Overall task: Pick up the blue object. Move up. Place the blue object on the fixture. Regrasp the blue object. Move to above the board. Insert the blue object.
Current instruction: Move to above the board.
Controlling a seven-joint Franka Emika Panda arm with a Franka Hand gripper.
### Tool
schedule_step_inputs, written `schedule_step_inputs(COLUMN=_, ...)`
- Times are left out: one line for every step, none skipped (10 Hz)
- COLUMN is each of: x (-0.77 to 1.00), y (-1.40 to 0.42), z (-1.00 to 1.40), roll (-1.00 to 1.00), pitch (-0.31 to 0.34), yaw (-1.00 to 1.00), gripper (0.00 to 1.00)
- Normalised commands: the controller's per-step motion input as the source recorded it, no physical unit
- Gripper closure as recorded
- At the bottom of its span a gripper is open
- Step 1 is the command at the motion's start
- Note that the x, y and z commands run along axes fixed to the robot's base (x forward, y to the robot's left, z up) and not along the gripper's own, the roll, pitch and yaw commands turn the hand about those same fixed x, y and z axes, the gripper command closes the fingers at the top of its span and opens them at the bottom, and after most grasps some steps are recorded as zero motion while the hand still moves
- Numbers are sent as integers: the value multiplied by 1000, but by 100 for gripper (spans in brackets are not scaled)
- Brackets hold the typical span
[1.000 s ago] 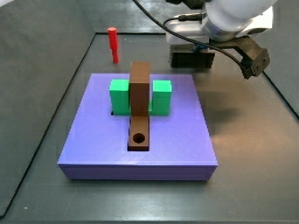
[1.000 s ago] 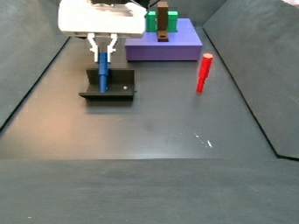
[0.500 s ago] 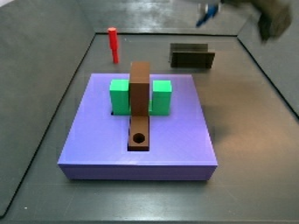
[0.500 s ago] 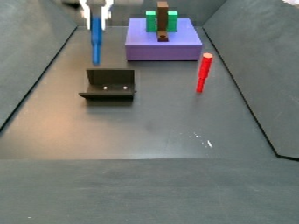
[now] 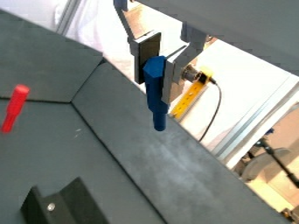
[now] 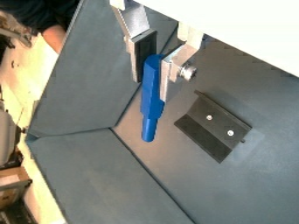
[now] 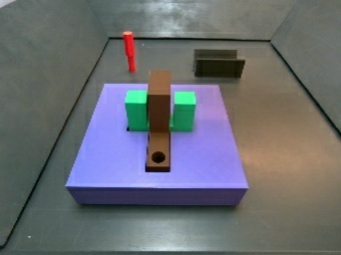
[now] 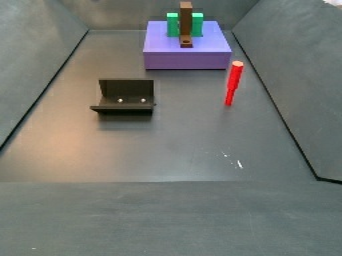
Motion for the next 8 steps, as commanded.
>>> schedule_step_inputs(x=50, y=-19, z=200, roll=7, pitch=101, yaw=8, gripper=100)
schedule_step_inputs(x=-1117, y=-1400, z=292, roll=-1000, pitch=125, yaw=-134, gripper=100)
schedule_step_inputs(x=-1151, y=-1400, z=291, roll=-1000, pitch=107, yaw=-128, gripper=100)
schedule_step_inputs(x=-1218, y=-1400, z=300, roll=-1000, pitch=91, yaw=-117, gripper=100)
schedule_step_inputs(x=-1274, y=-1400, z=271, roll=-1000, pitch=88, yaw=-101, gripper=100)
schedule_step_inputs(x=-1249, y=-1400, z=274, roll=-1000, pitch=99, yaw=-97, gripper=100)
schedule_step_inputs(x=-771, y=-841, z=167, roll=-1000, pitch=104, yaw=-84, gripper=100)
schedule_step_inputs(x=-528, y=-574, z=94, roll=-1000, pitch=110, yaw=-77, gripper=100)
